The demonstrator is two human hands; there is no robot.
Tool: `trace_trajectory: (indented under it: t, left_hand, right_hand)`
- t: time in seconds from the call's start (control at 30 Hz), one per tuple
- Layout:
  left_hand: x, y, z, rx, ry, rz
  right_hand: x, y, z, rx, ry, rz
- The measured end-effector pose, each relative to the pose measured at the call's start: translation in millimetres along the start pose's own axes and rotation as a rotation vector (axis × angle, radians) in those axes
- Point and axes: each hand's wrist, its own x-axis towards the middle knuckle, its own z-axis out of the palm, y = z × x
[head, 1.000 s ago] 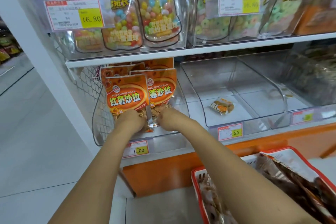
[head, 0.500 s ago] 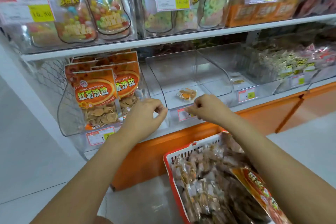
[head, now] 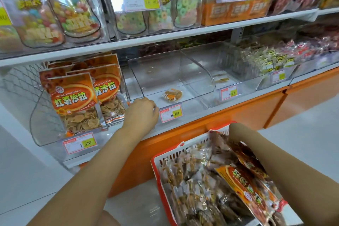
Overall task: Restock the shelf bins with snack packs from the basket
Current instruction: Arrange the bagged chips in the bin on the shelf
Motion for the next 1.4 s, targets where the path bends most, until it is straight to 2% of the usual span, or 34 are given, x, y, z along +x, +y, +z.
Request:
trace_trajectory:
  t: [0.13,0.27,0.4,0.47,0.57,0.63,0.73,0.8,0.87,1.03,1.13,1.23,1.4]
  left_hand:
    - [4,3,-2,0.021,0.013,-0.015]
    - [3,4,-9,-0.014,-0.063,-0.021]
    - [-3,3,-19,-0.06,-0.105,-0.027]
    - [-7,2,-25,-0.137,-0.092,-0.013]
    - [-12,1,-31,-0.361,-0.109,-0.009]
    - [-15,2,-36,-0.596,-0.181,-0.034]
    - [-21,0,-39,-1.066,-0.384,-0.153]
    - [-24,-12,-38,-1.268,-0.567,-0.163]
    - [-27,-25,-37,-1.375,-0.67,-0.095]
    - [-42,-47,-47,-1.487,-0.731,-0.016]
    - [-48,-59,-54,-1.63,-0.672,-0.105]
    - [-52,-80,-62,-1.714,-0.537,-0.209]
    - [-53,-129,-69,-1.704,-0.261,-0.452]
  right_hand:
    - [-4,-5,-1,-0.047,0.058,-0.027]
    - [-28,-11,-45,0.037,0.044,-0.109]
    - [-83,-13,-106,0.507,-0.087,-0.297]
    - [-106,-16,-127,0.662,-0.121,-0.429]
    - [-128,-26,-149,0.777,-0.2,-0.578]
    - [-139,-34,-159,0.895,-0.26,-0.67]
    - [-147,-49,-168,1.052,-0.312,-0.755]
    - [-146,-61,-174,1.097,-0.309,-0.753]
    - [-144,-74,-181,1.123,-0.276,-0.716]
    - [-140,-115,-198,1.196,-0.285,-0.654]
    - [-137,-150,-205,1.21,-0.315,-0.636]
    - [-126,-184,-206,1.285,-0.317,-0.618]
    - [-108,-219,-188,1.128,-0.102,-0.547]
